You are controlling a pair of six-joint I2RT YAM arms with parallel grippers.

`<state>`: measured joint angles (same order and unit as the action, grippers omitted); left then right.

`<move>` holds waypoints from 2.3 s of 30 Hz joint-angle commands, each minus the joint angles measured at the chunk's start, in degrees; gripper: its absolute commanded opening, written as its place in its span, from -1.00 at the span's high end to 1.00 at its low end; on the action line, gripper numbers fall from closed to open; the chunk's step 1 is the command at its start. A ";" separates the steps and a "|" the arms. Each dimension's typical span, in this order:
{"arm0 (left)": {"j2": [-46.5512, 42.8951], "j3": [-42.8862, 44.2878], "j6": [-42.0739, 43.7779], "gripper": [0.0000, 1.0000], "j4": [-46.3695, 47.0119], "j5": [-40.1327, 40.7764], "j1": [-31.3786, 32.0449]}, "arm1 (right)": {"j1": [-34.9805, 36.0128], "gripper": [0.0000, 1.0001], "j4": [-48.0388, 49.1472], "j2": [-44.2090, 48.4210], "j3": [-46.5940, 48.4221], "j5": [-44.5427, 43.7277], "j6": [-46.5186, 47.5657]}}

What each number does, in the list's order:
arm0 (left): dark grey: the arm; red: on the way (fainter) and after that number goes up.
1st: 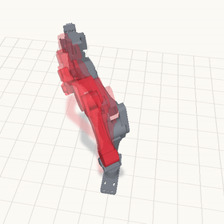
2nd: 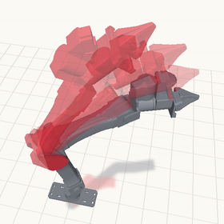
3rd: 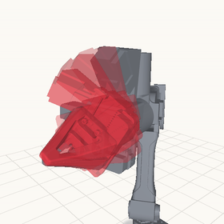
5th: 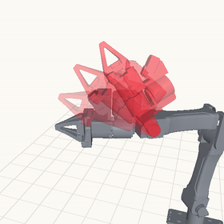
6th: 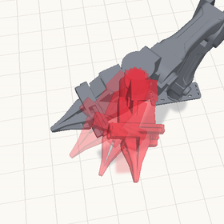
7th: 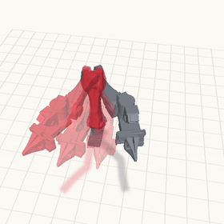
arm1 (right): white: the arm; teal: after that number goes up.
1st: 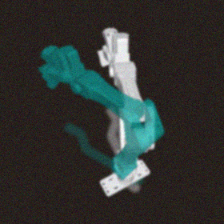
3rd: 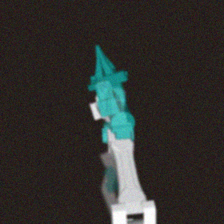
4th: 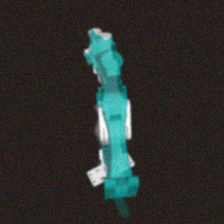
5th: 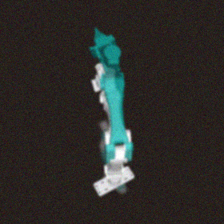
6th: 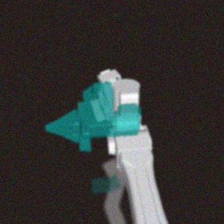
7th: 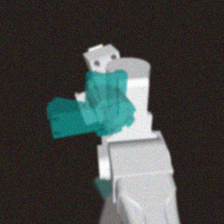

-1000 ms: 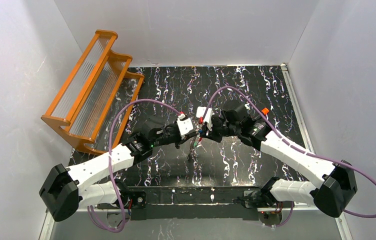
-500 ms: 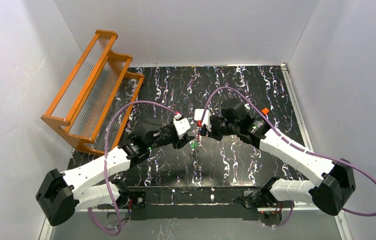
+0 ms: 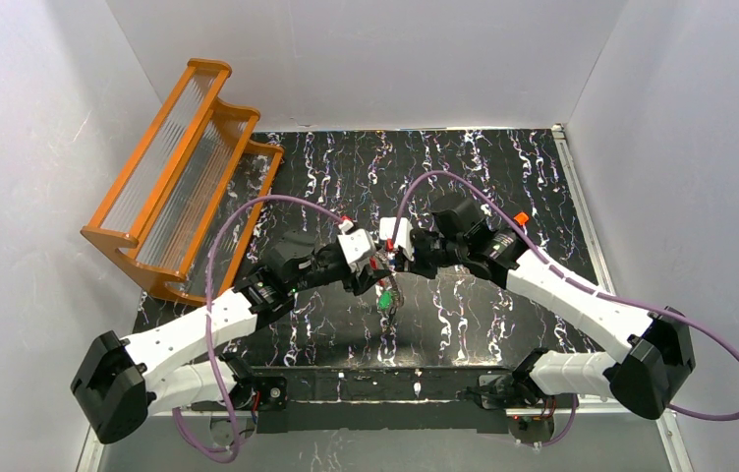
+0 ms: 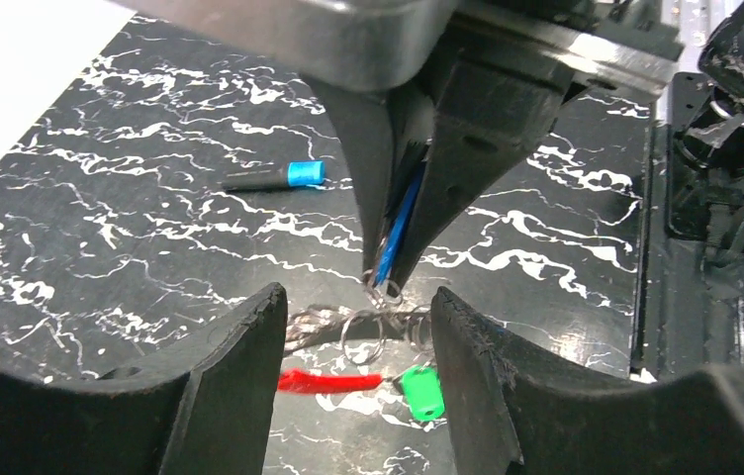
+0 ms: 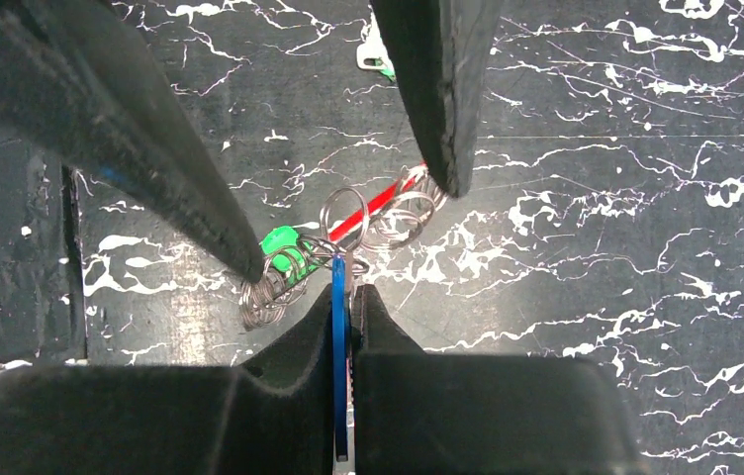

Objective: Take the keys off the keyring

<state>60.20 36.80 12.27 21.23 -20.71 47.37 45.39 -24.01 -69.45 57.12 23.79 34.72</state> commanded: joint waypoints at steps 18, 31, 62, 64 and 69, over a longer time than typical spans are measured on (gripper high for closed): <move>6.10 3.79 -6.96 0.64 4.89 -6.89 -1.66 | -0.04 0.97 -0.05 -0.07 3.20 4.34 -0.80; 7.27 4.46 -7.30 0.50 5.57 -13.66 -2.14 | -0.05 0.97 -1.88 -1.68 4.29 7.51 -0.24; 1.49 -4.35 -21.44 1.00 20.84 -2.32 -2.64 | -10.42 0.04 34.98 16.37 -21.69 13.75 -29.84; 1.45 -4.63 -22.25 1.00 21.52 -2.23 -2.63 | -10.46 0.02 42.06 17.18 -25.33 14.02 -33.69; 0.23 -5.06 -23.46 1.00 21.61 1.19 -2.64 | -10.49 0.01 56.84 17.71 -31.71 12.70 -41.41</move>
<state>63.35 32.23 -8.95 38.85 -22.83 44.84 35.22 13.56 -53.15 28.27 36.21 2.59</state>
